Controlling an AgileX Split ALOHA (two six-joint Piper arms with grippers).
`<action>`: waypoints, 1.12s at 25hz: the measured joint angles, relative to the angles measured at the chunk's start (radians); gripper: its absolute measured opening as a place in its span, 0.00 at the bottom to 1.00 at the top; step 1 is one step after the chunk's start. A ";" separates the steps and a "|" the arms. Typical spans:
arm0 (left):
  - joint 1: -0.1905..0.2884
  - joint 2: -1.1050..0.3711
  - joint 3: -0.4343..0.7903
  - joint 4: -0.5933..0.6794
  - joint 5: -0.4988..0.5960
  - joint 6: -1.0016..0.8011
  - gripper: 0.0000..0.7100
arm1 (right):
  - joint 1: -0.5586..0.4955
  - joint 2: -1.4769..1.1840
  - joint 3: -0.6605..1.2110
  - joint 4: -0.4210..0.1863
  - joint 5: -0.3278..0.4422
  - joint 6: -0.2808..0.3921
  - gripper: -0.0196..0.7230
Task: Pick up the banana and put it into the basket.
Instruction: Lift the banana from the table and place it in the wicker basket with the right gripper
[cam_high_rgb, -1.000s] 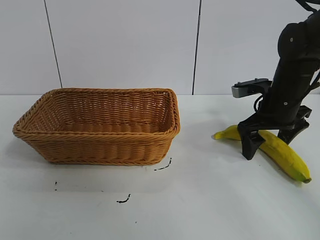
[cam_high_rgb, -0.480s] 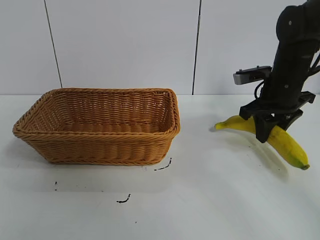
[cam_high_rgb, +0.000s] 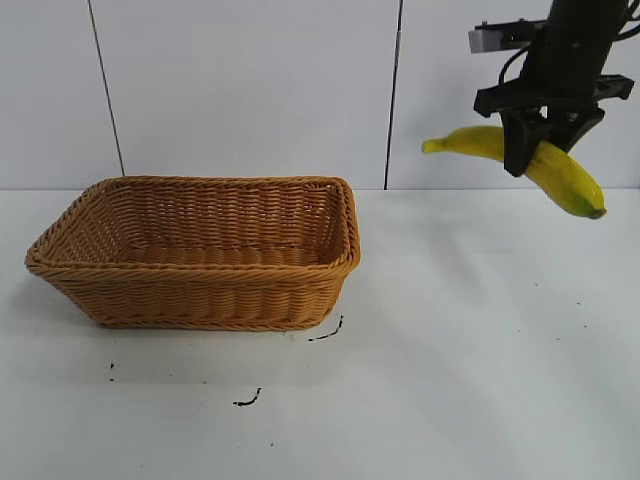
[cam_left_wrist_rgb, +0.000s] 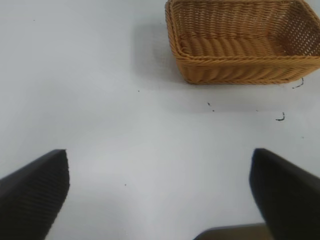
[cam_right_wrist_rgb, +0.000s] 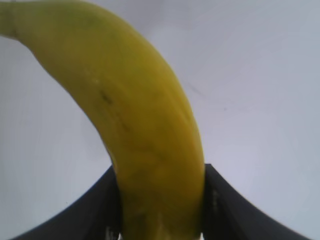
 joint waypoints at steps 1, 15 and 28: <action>0.000 0.000 0.000 0.000 0.000 0.000 0.98 | 0.028 0.000 -0.014 -0.005 0.000 -0.017 0.45; 0.000 0.000 0.000 0.000 0.000 0.000 0.98 | 0.374 0.077 -0.064 -0.081 -0.155 -0.244 0.45; 0.000 0.000 0.000 0.000 0.000 0.000 0.98 | 0.469 0.258 -0.066 -0.082 -0.421 -0.334 0.45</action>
